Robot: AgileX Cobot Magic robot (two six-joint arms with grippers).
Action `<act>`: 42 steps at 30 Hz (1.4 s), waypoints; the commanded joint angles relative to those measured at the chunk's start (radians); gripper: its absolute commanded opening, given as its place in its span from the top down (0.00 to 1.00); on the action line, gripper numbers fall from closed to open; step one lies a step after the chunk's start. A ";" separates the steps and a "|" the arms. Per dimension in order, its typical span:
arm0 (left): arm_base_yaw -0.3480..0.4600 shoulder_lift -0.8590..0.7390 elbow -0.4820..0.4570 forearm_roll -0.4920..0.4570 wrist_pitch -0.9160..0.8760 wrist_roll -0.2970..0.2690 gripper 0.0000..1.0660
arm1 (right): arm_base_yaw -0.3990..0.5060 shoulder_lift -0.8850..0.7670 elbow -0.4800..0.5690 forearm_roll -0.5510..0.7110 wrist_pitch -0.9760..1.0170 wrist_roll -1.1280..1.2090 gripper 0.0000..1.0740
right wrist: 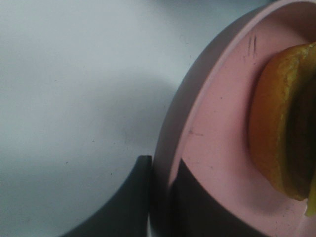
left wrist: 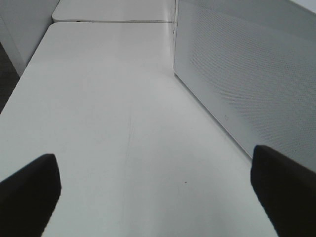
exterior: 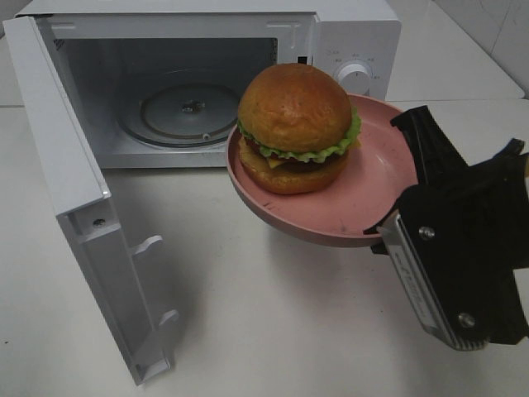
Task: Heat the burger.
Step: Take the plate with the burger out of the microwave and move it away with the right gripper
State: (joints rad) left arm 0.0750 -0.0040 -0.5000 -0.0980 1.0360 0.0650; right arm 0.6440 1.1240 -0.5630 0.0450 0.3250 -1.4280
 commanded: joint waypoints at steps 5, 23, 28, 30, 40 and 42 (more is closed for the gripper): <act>-0.006 -0.023 0.003 -0.003 -0.008 -0.003 0.08 | -0.003 -0.131 0.027 -0.115 0.025 0.138 1.00; -0.006 -0.023 0.003 -0.003 -0.008 -0.003 0.08 | -0.003 -0.300 0.039 -0.512 0.282 0.725 1.00; -0.006 -0.023 0.003 -0.003 -0.008 -0.003 0.08 | -0.003 -0.300 0.039 -0.596 0.318 0.886 0.99; -0.006 -0.023 0.003 -0.003 -0.008 -0.003 0.08 | -0.003 -0.300 0.039 -0.601 0.324 0.907 0.99; -0.006 -0.023 0.003 -0.003 -0.008 -0.003 0.08 | -0.003 -0.282 0.062 -0.738 0.448 1.231 0.99; -0.006 -0.023 0.003 -0.003 -0.008 -0.003 0.08 | -0.003 -0.282 0.062 -0.745 0.459 1.254 0.99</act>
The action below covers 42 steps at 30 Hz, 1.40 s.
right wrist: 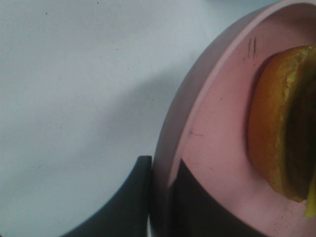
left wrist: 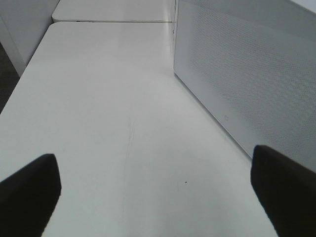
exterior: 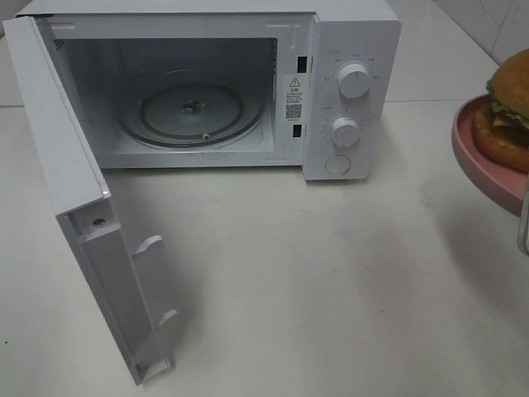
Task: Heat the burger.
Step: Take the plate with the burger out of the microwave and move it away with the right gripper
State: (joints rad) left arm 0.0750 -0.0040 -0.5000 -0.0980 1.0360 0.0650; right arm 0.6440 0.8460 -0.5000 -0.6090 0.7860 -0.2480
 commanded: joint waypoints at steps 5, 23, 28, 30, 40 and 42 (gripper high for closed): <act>-0.006 -0.023 0.003 -0.003 -0.008 -0.003 0.08 | -0.003 -0.004 -0.001 -0.137 0.061 0.188 0.99; -0.006 -0.023 0.003 -0.003 -0.008 -0.003 0.08 | -0.003 0.238 -0.003 -0.251 0.206 0.764 0.98; -0.006 -0.023 0.003 -0.003 -0.008 -0.003 0.08 | -0.003 0.352 -0.006 -0.254 0.205 0.996 0.98; -0.006 -0.023 0.003 -0.003 -0.008 -0.003 0.08 | -0.003 0.387 -0.016 -0.254 0.205 1.052 0.97; -0.006 -0.023 0.003 -0.003 -0.008 -0.003 0.08 | -0.003 0.530 -0.062 -0.288 0.203 1.199 0.97; -0.006 -0.023 0.003 -0.003 -0.008 -0.003 0.08 | -0.010 0.571 -0.063 -0.296 0.179 1.209 0.97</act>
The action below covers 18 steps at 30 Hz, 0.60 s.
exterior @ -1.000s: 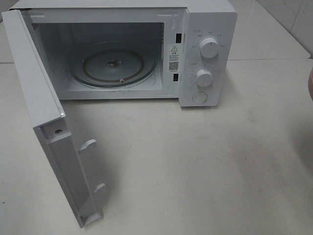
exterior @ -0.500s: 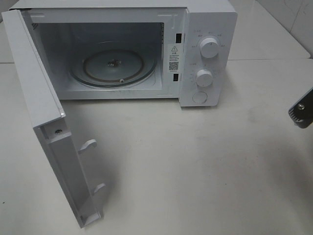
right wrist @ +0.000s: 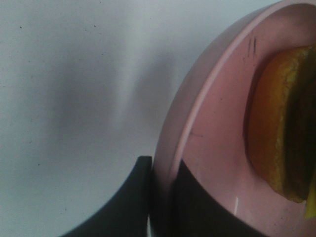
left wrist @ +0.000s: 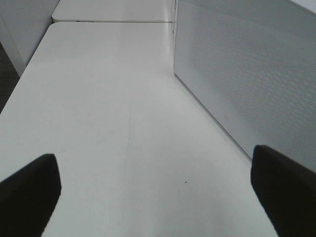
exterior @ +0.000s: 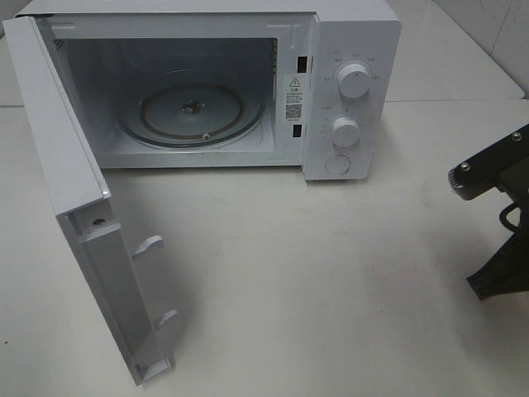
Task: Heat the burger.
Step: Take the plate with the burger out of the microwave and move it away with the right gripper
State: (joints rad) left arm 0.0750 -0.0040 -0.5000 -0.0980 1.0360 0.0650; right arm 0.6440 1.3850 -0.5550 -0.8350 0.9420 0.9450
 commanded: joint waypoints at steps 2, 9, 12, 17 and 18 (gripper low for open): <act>-0.006 -0.023 0.003 -0.003 -0.008 -0.003 0.08 | -0.031 0.056 -0.009 -0.070 0.007 0.029 0.97; -0.006 -0.023 0.003 -0.003 -0.008 -0.003 0.08 | -0.151 0.129 -0.009 -0.108 -0.092 0.090 0.96; -0.006 -0.023 0.003 -0.003 -0.008 -0.003 0.08 | -0.190 0.164 -0.009 -0.137 -0.131 0.106 0.96; -0.006 -0.023 0.003 -0.003 -0.008 -0.003 0.08 | -0.233 0.217 -0.016 -0.186 -0.155 0.129 0.95; -0.006 -0.023 0.003 -0.003 -0.008 -0.003 0.08 | -0.233 0.217 -0.016 -0.186 -0.155 0.129 0.95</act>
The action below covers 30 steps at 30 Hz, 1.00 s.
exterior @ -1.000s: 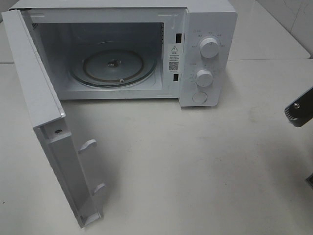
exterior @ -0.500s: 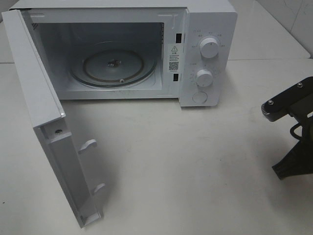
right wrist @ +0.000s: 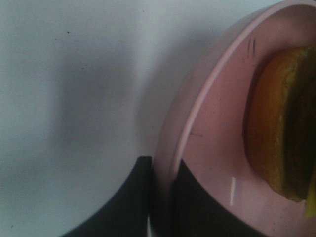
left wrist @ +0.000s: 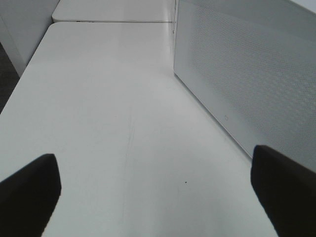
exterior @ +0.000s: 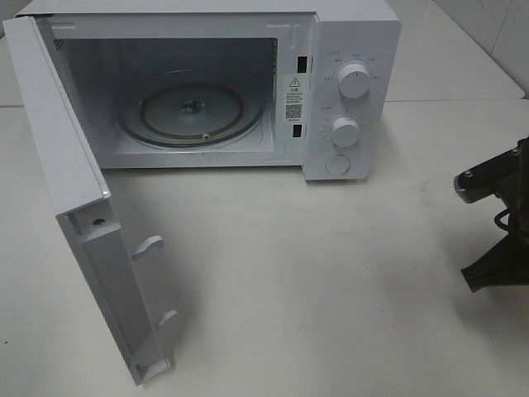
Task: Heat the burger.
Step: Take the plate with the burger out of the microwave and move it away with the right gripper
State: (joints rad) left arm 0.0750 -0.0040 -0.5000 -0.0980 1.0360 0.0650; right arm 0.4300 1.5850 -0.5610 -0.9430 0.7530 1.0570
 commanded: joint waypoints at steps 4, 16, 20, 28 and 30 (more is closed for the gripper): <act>-0.006 -0.023 0.003 -0.003 -0.008 -0.003 0.08 | -0.055 0.102 -0.054 -0.116 0.029 0.051 0.95; -0.006 -0.023 0.003 -0.003 -0.008 -0.003 0.08 | -0.162 0.255 -0.116 -0.188 -0.035 0.128 0.93; -0.006 -0.023 0.003 -0.003 -0.008 -0.003 0.08 | -0.190 0.270 -0.116 -0.200 -0.060 0.143 0.91; -0.006 -0.023 0.003 -0.003 -0.008 -0.003 0.08 | -0.197 0.271 -0.116 -0.207 -0.076 0.154 0.70; -0.006 -0.023 0.003 -0.003 -0.008 -0.003 0.08 | -0.197 0.254 -0.116 -0.200 -0.076 0.150 0.55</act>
State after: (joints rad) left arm 0.0750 -0.0040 -0.5000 -0.0980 1.0360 0.0650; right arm 0.2370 1.8580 -0.6730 -1.1310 0.6580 1.2030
